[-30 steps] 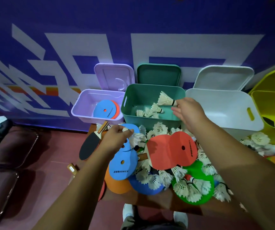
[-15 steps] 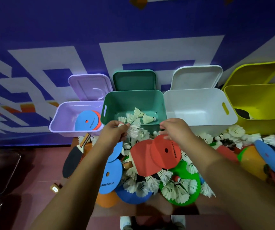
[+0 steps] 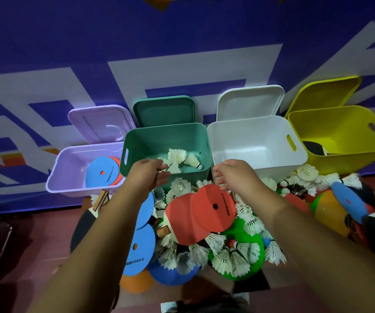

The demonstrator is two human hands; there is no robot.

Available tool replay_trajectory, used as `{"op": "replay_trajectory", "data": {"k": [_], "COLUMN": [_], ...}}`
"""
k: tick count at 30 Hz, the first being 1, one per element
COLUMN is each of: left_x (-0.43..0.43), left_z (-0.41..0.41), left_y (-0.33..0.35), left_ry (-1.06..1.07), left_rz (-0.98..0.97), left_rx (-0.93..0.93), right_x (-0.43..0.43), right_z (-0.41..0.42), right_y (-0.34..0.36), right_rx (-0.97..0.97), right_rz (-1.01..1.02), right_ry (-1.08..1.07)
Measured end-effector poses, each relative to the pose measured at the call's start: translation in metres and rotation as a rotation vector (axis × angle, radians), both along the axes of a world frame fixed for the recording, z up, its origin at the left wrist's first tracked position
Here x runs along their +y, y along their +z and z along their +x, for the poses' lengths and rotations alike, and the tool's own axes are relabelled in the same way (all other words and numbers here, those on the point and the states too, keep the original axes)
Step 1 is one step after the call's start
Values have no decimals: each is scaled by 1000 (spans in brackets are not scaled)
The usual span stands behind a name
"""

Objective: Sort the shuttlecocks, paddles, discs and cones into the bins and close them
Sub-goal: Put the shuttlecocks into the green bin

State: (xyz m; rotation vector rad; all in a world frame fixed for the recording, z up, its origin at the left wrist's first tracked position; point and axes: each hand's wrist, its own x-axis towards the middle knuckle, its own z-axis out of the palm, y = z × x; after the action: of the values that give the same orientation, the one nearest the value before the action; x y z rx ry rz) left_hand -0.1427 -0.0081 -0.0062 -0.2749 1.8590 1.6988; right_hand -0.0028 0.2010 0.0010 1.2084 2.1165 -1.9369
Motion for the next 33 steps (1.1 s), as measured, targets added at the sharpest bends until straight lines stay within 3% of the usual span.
{"op": "replay_trajectory", "data": {"k": [5,11,16,22,28,33], "left_x": [-38,-73,-84,-72,-56,-50], "left_z": [23,46,67,81,80,83], "left_y": [-5,-32,-51,-63,-77,-82], "left_ry": [-49,-71,-235,-422,-410,-402], "left_rz": [-143,-284,-448,-684,-672,-718], "left_rx": [37,43,108,129,29,74], "right_x": [-22,-51,-57,-51,-46,-39], "right_z": [-15,-35,-51,-57,-53,-50], "right_y": [-12,-42,-75,-81,-79,-78], "right_rx": [-19,-113,-240,-271,-163,-90], "right_rz": [60,461,537,539,572,645], "right_ry": [147,524,691,800,791,848]}}
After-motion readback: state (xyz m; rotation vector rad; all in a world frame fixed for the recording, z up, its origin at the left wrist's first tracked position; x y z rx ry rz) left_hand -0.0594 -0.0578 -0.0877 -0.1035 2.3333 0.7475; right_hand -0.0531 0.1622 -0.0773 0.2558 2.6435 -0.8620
